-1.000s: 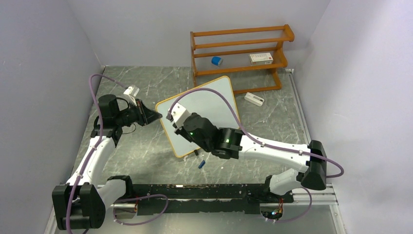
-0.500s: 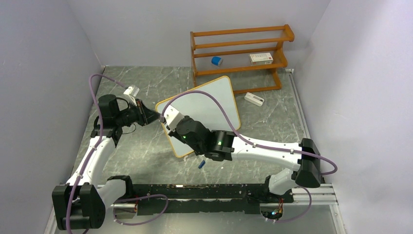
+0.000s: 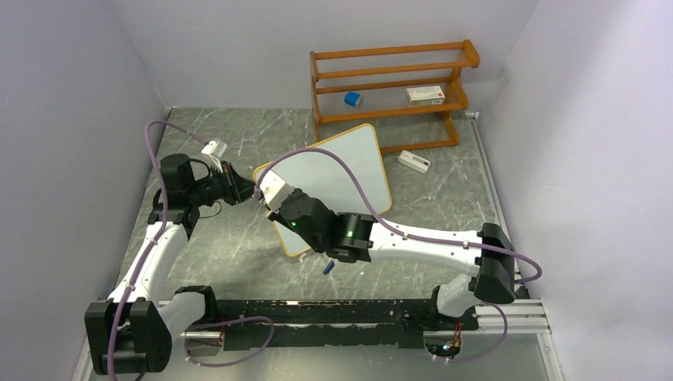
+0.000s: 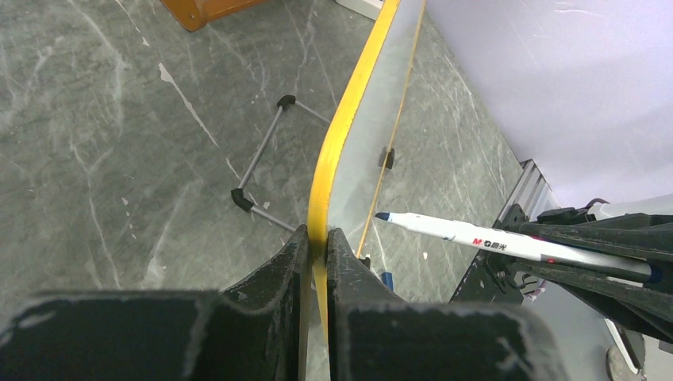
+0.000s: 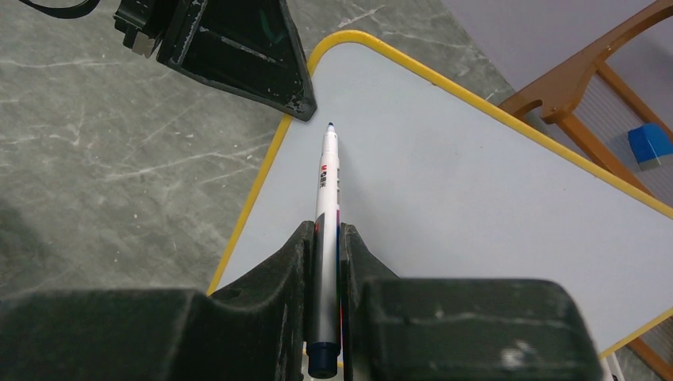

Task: Write a sentence on the whiteboard

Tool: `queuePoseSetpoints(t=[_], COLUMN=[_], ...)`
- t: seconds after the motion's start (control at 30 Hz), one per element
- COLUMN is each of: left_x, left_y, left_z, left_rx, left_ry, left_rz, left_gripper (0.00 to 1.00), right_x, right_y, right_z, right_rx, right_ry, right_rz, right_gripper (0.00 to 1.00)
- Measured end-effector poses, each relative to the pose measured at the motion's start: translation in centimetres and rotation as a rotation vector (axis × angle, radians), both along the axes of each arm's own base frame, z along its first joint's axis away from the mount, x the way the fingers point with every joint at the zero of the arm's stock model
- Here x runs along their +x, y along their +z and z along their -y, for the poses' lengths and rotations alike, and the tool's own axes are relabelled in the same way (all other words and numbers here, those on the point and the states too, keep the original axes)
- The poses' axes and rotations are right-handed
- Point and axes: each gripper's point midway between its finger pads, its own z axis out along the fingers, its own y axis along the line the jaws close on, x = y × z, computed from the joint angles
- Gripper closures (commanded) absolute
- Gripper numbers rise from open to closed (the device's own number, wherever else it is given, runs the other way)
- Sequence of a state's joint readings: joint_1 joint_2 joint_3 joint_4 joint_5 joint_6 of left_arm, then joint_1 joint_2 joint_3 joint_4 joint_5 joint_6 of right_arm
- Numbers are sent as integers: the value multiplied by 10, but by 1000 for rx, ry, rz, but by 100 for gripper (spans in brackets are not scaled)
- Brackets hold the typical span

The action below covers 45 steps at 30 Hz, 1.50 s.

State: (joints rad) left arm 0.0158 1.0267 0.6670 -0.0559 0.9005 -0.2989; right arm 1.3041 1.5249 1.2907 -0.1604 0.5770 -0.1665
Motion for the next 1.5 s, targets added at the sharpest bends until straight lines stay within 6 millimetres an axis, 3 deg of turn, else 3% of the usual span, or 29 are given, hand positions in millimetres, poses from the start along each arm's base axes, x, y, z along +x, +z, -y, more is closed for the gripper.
queuePoseSetpoints(t=[0.47, 1.5], left_x=[0, 1], left_y=[1, 0], left_z=[3, 2], left_rx=[4, 8], left_ry=[-4, 3], left_rz=[9, 9], left_gripper=[95, 95], right_x=[5, 10], right_y=[-11, -14], right_z=[-6, -7], right_rx=[-28, -49], right_ry=[-16, -53], right_rz=[14, 21], right_gripper=[100, 100])
